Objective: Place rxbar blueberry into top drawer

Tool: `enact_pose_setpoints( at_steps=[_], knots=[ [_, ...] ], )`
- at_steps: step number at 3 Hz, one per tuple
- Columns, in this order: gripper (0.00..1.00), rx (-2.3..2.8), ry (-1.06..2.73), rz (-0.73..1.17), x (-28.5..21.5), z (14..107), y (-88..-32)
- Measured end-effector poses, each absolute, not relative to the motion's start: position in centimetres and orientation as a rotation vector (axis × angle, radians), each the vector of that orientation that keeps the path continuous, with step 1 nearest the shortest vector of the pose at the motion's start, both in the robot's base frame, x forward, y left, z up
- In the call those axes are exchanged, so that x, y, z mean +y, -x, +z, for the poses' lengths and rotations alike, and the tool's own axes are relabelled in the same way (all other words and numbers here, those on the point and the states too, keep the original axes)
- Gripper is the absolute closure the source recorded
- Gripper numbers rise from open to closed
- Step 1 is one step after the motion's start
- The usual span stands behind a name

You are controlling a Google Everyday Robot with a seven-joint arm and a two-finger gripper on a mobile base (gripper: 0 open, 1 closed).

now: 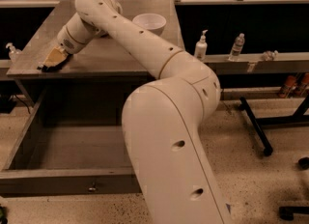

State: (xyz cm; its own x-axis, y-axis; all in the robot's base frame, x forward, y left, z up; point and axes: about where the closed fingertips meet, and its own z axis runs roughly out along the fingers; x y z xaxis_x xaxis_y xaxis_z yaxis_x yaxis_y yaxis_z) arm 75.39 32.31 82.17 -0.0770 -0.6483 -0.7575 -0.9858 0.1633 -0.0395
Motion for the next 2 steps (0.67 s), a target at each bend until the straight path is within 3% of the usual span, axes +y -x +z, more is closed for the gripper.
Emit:
enact_pose_setpoints(
  at_steps=[2],
  knots=[
    [1.0, 1.799, 1.554, 0.67, 32.31, 82.28, -75.39]
  ],
)
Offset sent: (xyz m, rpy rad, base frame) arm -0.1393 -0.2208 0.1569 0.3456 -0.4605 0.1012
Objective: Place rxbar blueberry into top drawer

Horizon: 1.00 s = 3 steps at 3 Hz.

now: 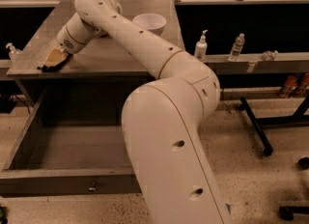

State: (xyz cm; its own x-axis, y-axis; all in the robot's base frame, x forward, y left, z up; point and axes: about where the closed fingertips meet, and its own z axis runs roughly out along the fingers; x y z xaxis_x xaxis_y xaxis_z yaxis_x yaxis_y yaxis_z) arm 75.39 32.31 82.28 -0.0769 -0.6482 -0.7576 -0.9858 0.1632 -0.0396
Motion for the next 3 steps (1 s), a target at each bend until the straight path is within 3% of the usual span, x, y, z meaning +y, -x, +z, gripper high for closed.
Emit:
enact_pose_setpoints(
  at_steps=[3],
  knots=[
    [1.0, 1.799, 1.554, 0.67, 32.32, 82.36, -75.37]
  ],
)
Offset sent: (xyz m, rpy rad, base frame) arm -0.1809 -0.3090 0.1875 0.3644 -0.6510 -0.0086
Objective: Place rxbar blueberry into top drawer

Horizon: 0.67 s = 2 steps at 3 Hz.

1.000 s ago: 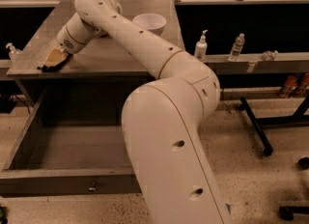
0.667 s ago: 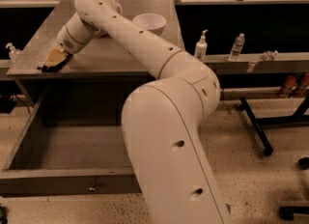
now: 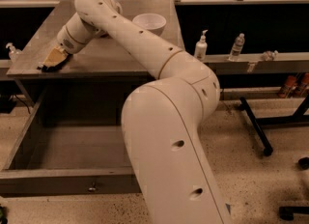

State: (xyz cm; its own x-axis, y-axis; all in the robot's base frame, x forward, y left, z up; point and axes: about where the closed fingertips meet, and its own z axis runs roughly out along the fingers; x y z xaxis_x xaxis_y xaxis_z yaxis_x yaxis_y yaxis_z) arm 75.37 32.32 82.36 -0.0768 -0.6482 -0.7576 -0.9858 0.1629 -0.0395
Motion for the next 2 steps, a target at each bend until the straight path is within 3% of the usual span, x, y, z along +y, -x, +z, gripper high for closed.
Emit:
enact_pose_setpoints(
  at_steps=[2],
  knots=[
    [1.0, 1.799, 1.554, 0.67, 32.32, 82.39, -75.37]
  ],
)
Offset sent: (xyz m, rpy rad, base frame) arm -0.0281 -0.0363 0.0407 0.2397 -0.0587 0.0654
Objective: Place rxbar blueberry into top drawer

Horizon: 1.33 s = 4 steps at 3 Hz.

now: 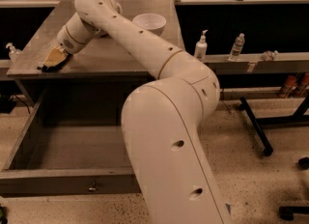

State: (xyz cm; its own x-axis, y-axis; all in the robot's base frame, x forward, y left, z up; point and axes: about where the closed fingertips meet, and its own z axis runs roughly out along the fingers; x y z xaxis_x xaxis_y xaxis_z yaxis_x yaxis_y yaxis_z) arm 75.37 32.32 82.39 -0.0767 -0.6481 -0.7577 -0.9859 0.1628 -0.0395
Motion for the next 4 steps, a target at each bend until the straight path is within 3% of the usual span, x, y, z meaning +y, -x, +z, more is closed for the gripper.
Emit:
enact_pose_setpoints(
  at_steps=[2, 4],
  knots=[
    [1.0, 1.653, 1.471, 0.74, 31.4, 85.1, -74.9],
    [1.0, 1.369, 1.319, 0.753, 27.4, 91.8, -72.4]
  ],
)
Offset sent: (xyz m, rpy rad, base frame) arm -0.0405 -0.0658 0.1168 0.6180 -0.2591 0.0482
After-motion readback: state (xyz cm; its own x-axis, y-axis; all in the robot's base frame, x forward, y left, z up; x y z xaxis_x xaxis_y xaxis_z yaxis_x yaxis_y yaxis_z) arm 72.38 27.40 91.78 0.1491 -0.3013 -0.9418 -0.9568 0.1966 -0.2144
